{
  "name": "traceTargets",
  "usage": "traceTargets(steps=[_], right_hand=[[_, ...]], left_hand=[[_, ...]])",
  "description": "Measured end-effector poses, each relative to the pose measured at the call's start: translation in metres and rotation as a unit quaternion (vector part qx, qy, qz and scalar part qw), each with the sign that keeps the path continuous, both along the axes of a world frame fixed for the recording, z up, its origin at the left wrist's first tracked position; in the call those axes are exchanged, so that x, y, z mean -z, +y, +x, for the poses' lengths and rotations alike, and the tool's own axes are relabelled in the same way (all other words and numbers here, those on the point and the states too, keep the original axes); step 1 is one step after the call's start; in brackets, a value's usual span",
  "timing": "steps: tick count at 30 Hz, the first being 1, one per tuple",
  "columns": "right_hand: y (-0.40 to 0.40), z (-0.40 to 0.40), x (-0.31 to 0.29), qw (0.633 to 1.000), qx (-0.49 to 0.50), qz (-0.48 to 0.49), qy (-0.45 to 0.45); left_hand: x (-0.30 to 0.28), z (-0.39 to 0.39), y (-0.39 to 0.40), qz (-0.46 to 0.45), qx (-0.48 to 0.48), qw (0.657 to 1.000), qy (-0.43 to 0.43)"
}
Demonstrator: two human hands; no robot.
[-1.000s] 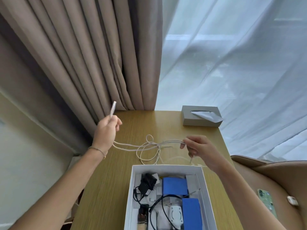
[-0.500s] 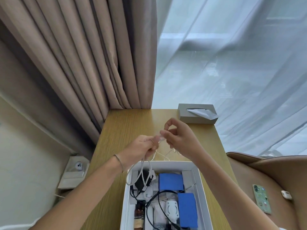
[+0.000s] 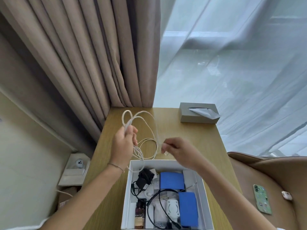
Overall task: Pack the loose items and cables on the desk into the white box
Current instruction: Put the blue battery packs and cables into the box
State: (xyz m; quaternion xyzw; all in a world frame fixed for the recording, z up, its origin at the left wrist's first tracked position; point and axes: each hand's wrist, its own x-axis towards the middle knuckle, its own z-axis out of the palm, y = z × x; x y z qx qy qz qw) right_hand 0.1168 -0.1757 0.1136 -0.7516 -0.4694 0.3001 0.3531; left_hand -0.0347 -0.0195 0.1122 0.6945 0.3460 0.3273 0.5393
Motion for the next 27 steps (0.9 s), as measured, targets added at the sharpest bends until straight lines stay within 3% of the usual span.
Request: traceTargets(steps=[6, 10, 13, 15, 18, 21, 24, 27], right_hand=[[0.017, -0.030, -0.017, 0.995, -0.090, -0.001, 0.051], [0.013, -0.025, -0.026, 0.993, -0.066, 0.014, 0.093], [0.004, -0.008, -0.025, 0.997, -0.028, 0.009, 0.064], [-0.006, 0.007, -0.022, 0.998, -0.026, 0.003, 0.061], [-0.020, 0.029, -0.012, 0.999, -0.005, -0.004, 0.050], [-0.033, 0.046, 0.002, 0.996, 0.067, 0.012, 0.051], [-0.042, 0.055, 0.011, 0.989, 0.147, 0.020, 0.016], [-0.034, 0.035, 0.011, 0.991, 0.124, -0.024, -0.039]], left_hand=[[-0.012, 0.008, -0.034, 0.186, 0.140, 0.972, 0.031], [-0.006, 0.002, -0.029, 0.253, 0.171, 0.947, 0.097], [-0.003, -0.003, -0.012, 0.180, 0.179, 0.958, 0.131], [-0.005, -0.010, 0.009, 0.051, 0.211, 0.969, 0.119], [-0.009, -0.027, 0.036, -0.138, 0.213, 0.967, 0.027], [-0.012, -0.044, 0.063, -0.265, 0.126, 0.949, -0.111], [-0.012, -0.054, 0.082, -0.336, 0.055, 0.926, -0.166], [-0.008, -0.051, 0.072, -0.319, 0.017, 0.940, -0.119]])
